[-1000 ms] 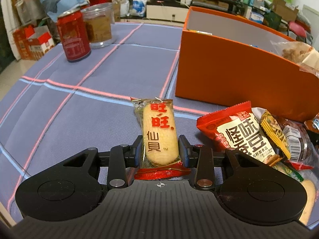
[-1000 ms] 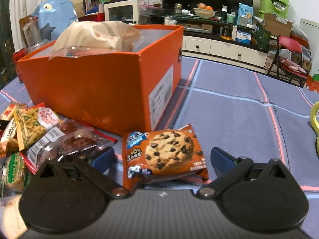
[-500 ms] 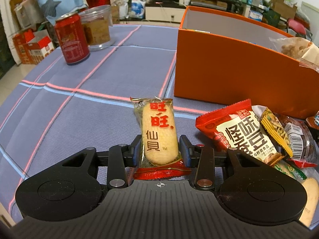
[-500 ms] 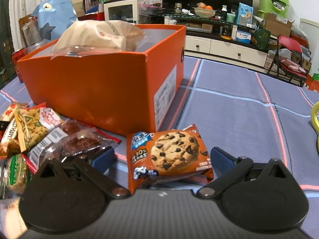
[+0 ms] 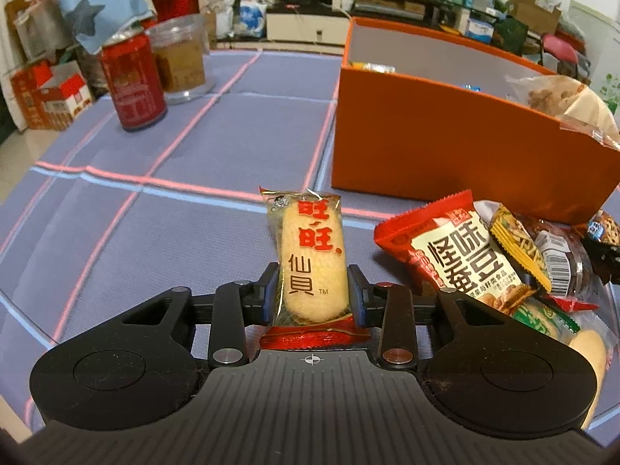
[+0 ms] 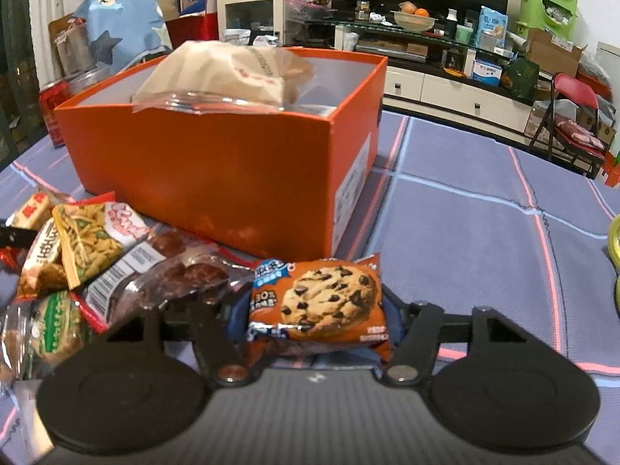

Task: Organize snacks
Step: 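Carry both packets over the box and open both grippers to drop them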

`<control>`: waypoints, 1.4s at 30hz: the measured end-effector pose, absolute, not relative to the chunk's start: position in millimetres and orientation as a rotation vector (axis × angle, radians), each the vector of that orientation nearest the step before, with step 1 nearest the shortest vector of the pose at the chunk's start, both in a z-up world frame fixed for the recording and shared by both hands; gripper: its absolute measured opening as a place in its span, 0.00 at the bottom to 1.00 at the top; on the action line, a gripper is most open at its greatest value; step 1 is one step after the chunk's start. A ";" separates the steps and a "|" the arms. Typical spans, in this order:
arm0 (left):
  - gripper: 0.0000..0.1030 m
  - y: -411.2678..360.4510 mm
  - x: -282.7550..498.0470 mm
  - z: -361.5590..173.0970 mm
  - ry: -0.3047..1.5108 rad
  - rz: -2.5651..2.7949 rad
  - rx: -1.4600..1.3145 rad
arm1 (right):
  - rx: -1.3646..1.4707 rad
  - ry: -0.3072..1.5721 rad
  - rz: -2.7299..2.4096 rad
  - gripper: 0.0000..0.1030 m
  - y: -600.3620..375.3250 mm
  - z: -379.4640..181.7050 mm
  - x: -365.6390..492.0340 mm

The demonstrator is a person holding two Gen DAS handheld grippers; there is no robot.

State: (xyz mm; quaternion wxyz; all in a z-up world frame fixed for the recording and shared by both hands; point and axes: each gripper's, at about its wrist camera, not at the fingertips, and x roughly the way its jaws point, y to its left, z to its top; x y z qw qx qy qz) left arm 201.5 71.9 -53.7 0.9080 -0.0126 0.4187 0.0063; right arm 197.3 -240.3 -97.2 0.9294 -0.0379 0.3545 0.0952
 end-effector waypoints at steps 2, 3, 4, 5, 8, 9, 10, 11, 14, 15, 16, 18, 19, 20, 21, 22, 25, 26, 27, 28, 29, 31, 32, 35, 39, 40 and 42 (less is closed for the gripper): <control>0.06 73.9 201.1 -51.1 0.856 0.015 -0.030 | -0.091 0.725 0.191 0.62 -240.4 -95.9 195.3; 0.06 75.1 201.1 -49.8 0.855 0.016 -0.034 | -0.103 0.724 0.189 0.62 -239.7 -95.5 193.7; 0.06 75.9 201.2 -48.5 0.854 0.016 -0.036 | -0.114 0.724 0.188 0.62 -239.4 -95.2 191.9; 0.06 76.6 201.2 -47.4 0.853 0.018 -0.038 | -0.124 0.721 0.187 0.62 -239.4 -94.8 189.4; 0.06 77.0 200.6 -43.8 0.845 0.012 -0.043 | -0.160 0.718 0.178 0.61 -239.4 -92.9 182.5; 0.06 76.4 199.8 -42.5 0.841 0.009 -0.042 | -0.169 0.716 0.172 0.61 -239.9 -91.7 180.2; 0.06 75.5 198.6 -41.1 0.835 0.007 -0.039 | -0.180 0.709 0.166 0.61 -240.3 -89.9 177.4; 0.06 74.4 197.1 -39.3 0.828 0.007 -0.035 | -0.187 0.702 0.163 0.61 -240.9 -87.7 175.3; 0.06 72.3 192.6 -29.4 0.793 0.004 -0.021 | -0.198 0.675 0.150 0.61 -242.6 -76.1 165.7; 0.06 72.1 190.4 -23.9 0.779 0.000 -0.024 | -0.204 0.659 0.141 0.61 -243.1 -69.6 160.9; 0.06 72.4 187.7 -15.8 0.760 -0.006 -0.032 | -0.208 0.642 0.133 0.61 -243.7 -61.7 155.9; 0.06 72.1 186.0 0.6 0.714 -0.029 -0.033 | -0.185 0.595 0.107 0.61 -246.5 -40.1 147.0; 0.06 69.5 188.5 10.8 0.687 -0.043 -0.023 | -0.149 0.563 0.101 0.61 -248.9 -25.3 144.2; 0.06 67.2 192.4 18.1 0.667 -0.057 -0.013 | -0.108 0.537 0.106 0.61 -250.1 -12.6 144.1; 0.06 64.5 198.4 25.8 0.648 -0.069 -0.008 | -0.057 0.508 0.117 0.61 -250.4 1.4 146.1; 0.06 61.6 207.0 33.5 0.633 -0.077 -0.007 | -0.019 0.489 0.130 0.61 -248.1 13.2 150.9; 0.06 51.2 235.6 46.7 0.613 -0.101 -0.007 | -0.016 0.458 0.186 0.61 -226.5 35.4 173.7; 0.06 46.2 244.5 48.7 0.611 -0.096 -0.005 | -0.038 0.457 0.203 0.61 -216.4 39.6 184.2; 0.06 41.2 253.0 50.1 0.614 -0.107 -0.004 | -0.068 0.457 0.211 0.61 -206.1 42.1 194.8; 0.06 36.0 260.7 50.3 0.618 -0.122 -0.010 | -0.097 0.458 0.214 0.61 -196.9 43.0 204.8; 0.06 30.9 265.6 50.5 0.621 -0.131 -0.005 | -0.114 0.462 0.220 0.61 -190.3 43.1 211.7; 0.06 19.8 274.2 47.7 0.617 -0.145 0.024 | -0.140 0.468 0.232 0.61 -178.2 41.7 222.9; 0.06 15.6 278.3 45.2 0.620 -0.150 0.037 | -0.147 0.469 0.235 0.61 -175.1 41.6 226.4; 0.06 5.2 292.4 36.2 0.642 -0.132 0.050 | -0.151 0.478 0.236 0.61 -166.7 38.1 235.3; 0.06 -5.0 312.7 26.7 0.665 -0.104 0.053 | -0.142 0.517 0.196 0.61 -162.4 29.9 257.3; 0.06 -8.8 317.7 25.0 0.666 -0.104 0.057 | -0.137 0.524 0.187 0.61 -162.3 28.6 263.6; 0.06 -13.2 327.7 22.8 0.665 -0.106 0.062 | -0.128 0.538 0.181 0.61 -161.0 27.7 275.1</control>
